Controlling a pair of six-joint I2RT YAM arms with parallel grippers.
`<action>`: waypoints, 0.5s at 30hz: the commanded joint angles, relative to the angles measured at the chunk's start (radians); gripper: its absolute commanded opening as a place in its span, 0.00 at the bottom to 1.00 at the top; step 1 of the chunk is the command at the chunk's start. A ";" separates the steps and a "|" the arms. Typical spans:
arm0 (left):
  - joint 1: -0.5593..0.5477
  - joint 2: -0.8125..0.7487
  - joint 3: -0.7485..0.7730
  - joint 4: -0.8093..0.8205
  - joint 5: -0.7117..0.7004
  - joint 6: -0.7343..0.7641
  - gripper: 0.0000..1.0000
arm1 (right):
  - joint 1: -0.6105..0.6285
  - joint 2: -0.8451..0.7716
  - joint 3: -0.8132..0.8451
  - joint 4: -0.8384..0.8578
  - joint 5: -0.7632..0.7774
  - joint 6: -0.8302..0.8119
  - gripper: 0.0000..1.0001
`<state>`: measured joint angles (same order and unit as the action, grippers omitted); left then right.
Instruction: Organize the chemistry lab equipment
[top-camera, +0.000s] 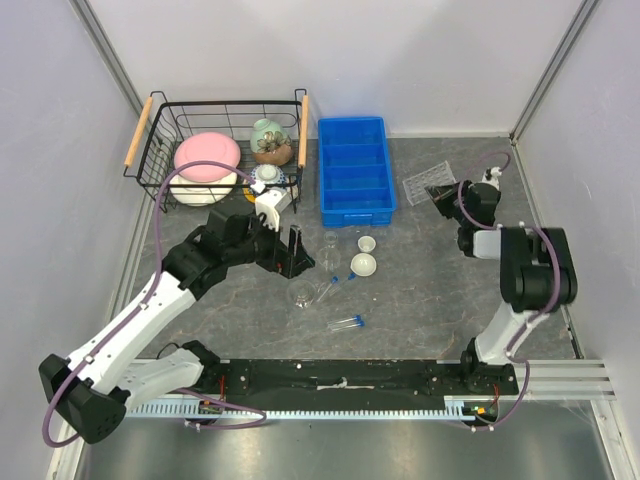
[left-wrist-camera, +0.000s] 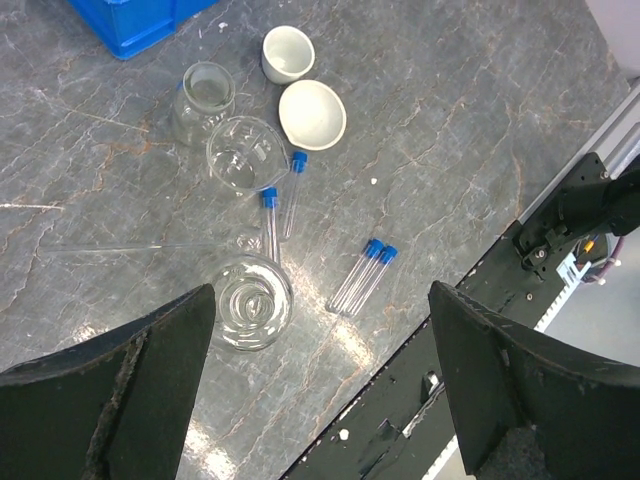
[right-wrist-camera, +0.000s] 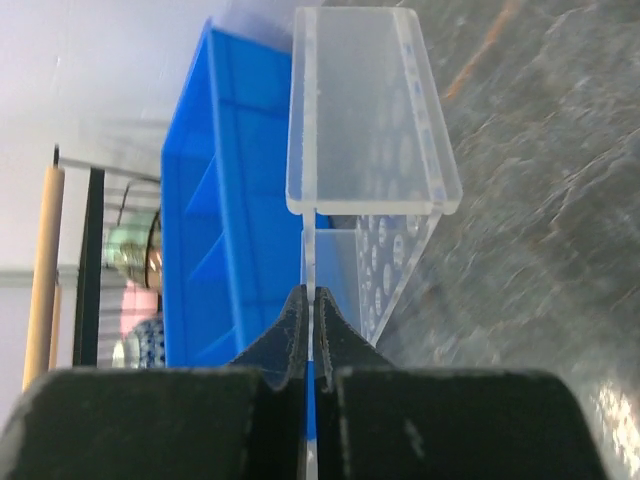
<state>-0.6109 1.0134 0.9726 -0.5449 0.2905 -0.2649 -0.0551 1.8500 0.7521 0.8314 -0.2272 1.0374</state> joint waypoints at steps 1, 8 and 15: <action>-0.004 -0.042 0.012 0.002 0.021 0.006 0.94 | 0.003 -0.224 0.044 -0.436 -0.080 -0.233 0.00; -0.004 -0.073 0.014 -0.007 0.056 -0.016 0.92 | 0.000 -0.454 0.046 -0.856 -0.112 -0.384 0.00; -0.004 -0.101 -0.002 -0.010 0.073 -0.013 0.91 | 0.000 -0.670 0.021 -1.200 -0.199 -0.477 0.00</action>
<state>-0.6128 0.9401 0.9726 -0.5522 0.3241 -0.2657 -0.0525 1.2953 0.7746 -0.1139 -0.3473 0.6601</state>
